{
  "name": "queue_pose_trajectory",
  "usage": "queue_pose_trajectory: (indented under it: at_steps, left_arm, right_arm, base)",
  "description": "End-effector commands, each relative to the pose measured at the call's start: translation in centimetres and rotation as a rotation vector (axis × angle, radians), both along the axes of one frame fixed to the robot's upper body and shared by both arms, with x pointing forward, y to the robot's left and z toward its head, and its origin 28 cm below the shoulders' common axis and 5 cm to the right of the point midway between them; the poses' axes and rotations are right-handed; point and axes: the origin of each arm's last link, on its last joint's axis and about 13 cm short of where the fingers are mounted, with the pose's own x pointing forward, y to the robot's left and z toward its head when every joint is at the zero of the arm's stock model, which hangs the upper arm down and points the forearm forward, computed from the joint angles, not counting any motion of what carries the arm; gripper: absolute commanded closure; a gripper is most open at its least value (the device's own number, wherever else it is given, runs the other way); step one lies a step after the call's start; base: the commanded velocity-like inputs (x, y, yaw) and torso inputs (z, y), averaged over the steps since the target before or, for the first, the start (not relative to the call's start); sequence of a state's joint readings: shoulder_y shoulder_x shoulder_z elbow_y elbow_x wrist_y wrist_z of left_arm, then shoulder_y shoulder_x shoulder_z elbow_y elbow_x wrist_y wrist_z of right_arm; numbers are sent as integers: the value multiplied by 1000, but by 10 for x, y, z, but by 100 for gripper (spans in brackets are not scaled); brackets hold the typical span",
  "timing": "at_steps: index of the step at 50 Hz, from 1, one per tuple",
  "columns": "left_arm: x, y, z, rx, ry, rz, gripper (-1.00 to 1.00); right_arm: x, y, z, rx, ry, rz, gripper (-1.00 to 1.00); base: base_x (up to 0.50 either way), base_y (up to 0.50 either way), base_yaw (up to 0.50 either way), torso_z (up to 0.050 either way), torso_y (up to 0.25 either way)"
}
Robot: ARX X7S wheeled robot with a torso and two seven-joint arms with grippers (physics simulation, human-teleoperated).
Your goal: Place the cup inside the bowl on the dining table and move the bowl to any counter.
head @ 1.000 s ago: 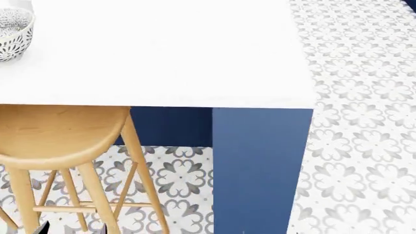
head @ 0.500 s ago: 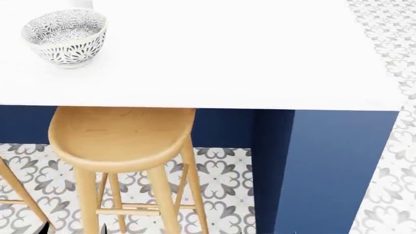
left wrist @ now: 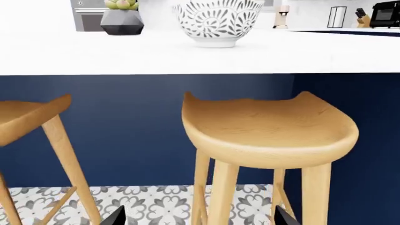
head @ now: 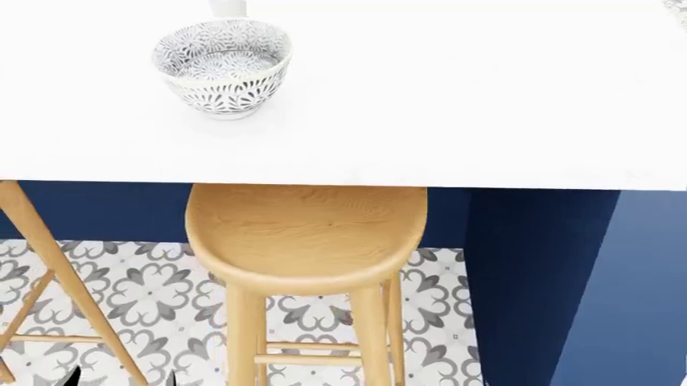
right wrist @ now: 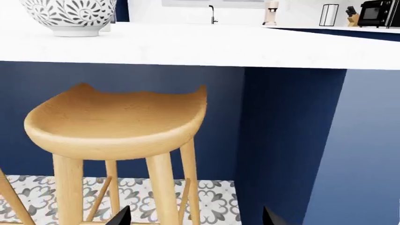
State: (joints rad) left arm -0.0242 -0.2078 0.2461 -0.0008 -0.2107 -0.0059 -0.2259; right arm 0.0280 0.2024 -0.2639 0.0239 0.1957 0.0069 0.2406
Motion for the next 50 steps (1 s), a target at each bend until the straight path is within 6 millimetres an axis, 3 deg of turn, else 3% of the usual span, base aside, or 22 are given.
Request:
queue_pose_trajectory:
  at_steps: [1, 11, 27, 50]
  left_arm:
    - [0, -1, 0, -3, 5, -5, -100]
    - [1, -1, 0, -2, 9, -1, -100]
    - [0, -1, 0, -5, 11, -3, -100]
    - [-1, 1, 3, 3, 34, -15, -100]
  right_arm:
    - [0, -1, 1, 3, -6, 0, -100]
    - [0, 0, 0, -9, -5, 10, -100]
    - [0, -1, 0, 10, -4, -4, -100]
    - [0, -2, 1, 20, -14, -20, -100]
  base:
    - [414, 86, 0, 0, 0]
    - [446, 139, 0, 0, 0]
    - [205, 481, 0, 0, 0]
    - [26, 61, 0, 0, 0]
